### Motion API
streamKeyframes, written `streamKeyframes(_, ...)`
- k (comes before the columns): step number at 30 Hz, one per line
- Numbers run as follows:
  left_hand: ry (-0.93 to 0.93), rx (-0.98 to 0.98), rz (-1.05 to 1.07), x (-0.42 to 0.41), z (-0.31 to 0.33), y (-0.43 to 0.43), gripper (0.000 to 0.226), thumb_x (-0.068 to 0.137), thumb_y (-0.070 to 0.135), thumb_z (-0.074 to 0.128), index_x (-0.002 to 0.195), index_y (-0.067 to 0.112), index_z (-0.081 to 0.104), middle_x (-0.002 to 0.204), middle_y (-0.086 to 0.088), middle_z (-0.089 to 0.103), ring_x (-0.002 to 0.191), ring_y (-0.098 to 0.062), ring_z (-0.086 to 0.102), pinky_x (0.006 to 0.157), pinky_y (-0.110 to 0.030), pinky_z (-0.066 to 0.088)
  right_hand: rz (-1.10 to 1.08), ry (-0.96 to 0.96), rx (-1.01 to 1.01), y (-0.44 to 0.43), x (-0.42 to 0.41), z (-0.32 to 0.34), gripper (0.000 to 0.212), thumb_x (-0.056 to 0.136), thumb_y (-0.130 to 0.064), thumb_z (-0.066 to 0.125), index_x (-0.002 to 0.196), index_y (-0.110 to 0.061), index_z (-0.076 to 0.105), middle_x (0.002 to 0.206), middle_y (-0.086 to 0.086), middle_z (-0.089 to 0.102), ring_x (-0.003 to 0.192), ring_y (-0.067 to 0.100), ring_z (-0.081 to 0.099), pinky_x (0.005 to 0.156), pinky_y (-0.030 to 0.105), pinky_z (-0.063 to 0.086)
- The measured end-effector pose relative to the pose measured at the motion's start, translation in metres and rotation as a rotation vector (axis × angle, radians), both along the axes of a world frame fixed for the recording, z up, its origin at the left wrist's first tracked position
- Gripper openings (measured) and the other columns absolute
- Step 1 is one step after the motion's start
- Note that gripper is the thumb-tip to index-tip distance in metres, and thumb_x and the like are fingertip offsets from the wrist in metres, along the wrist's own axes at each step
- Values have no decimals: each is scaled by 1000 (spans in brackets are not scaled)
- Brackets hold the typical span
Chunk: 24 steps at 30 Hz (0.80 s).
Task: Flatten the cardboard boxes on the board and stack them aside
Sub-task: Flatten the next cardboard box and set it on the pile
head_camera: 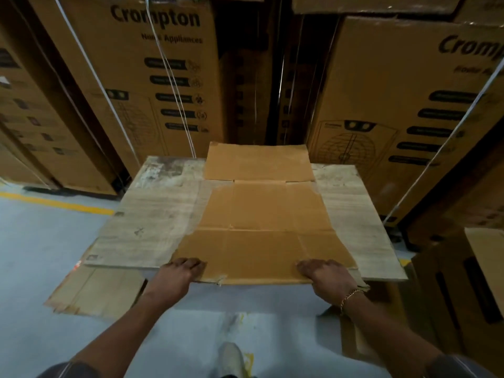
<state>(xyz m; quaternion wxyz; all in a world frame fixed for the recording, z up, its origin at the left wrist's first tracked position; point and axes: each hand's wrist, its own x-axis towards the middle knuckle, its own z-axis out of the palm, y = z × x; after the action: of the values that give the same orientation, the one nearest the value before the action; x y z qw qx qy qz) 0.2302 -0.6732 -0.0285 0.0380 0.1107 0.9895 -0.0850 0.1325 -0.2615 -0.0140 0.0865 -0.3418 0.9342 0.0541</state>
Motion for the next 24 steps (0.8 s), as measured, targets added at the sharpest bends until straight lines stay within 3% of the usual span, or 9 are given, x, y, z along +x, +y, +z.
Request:
streamKeyframes(4, 20, 34, 45, 3, -8, -3, 63, 56, -1, 78, 115, 21, 73, 113, 4, 72, 87, -23, 70, 51, -30, 55, -7, -43, 5, 3, 1, -4, 64, 86, -14, 47, 147, -31, 40, 149, -8, 47, 129, 20, 52, 96, 39, 47)
streamKeyframes(7, -139, 50, 123, 10, -16, 0, 65, 63, 10, 74, 127, 21, 66, 128, 0, 66, 110, -26, 63, 80, -40, 56, -76, -190, 65, 6, 6, -21, 65, 89, -30, 51, 151, -32, 33, 160, -8, 30, 142, 19, 35, 106, 37, 38)
streamKeyframes(9, -358, 67, 206, 18, -29, 2, 74, 75, 36, 70, 145, 25, 48, 152, 2, 43, 139, -26, 39, 106, -48, 37, -176, -358, 97, 13, 13, -39, 70, 87, -48, 58, 151, -34, 35, 163, -5, 22, 147, 19, 26, 111, 36, 32)
streamKeyframes(11, -567, 177, 355, 26, -38, 4, 91, 78, 62, 64, 154, 27, 29, 163, 6, 19, 150, -23, 15, 116, -46, 20, -362, -533, 52, 24, 21, -55, 74, 84, -59, 61, 150, -32, 39, 163, -4, 22, 147, 20, 25, 114, 34, 28)
streamKeyframes(15, -536, 510, 690, 30, -57, -4, 107, 68, 68, 49, 158, 21, 16, 165, -1, 13, 147, -28, 23, 114, -45, 29, -729, -590, -234, 46, 21, -69, 71, 89, -40, 69, 148, -14, 40, 155, 7, 38, 137, 25, 41, 109, 31, 34)
streamKeyframes(18, -455, 822, 949, 23, -61, -7, 111, 68, 63, 59, 159, 17, 15, 160, -13, 26, 141, -33, 36, 108, -43, 38, -1007, -603, -417, 58, 10, -77, 64, 90, -25, 71, 144, -4, 42, 145, 15, 47, 130, 35, 47, 99, 33, 39)
streamKeyframes(21, -457, 1190, 1208, 10, -74, -10, 90, 90, 32, 70, 157, 9, 14, 151, -16, 41, 129, -37, 49, 79, -34, 52, -1250, -633, -647, 63, -2, -90, 47, 90, -15, 71, 129, -4, 49, 132, 25, 55, 117, 42, 56, 98, 52, 48)
streamKeyframes(24, -513, 1304, 1317, -3, -87, -11, 77, 91, 27, 71, 151, 5, 28, 144, -17, 48, 119, -37, 55, 82, -48, 56, -1391, -762, -829, 63, -13, -103, 26, 93, -16, 65, 116, -6, 57, 122, 24, 62, 107, 42, 61, 92, 57, 52)
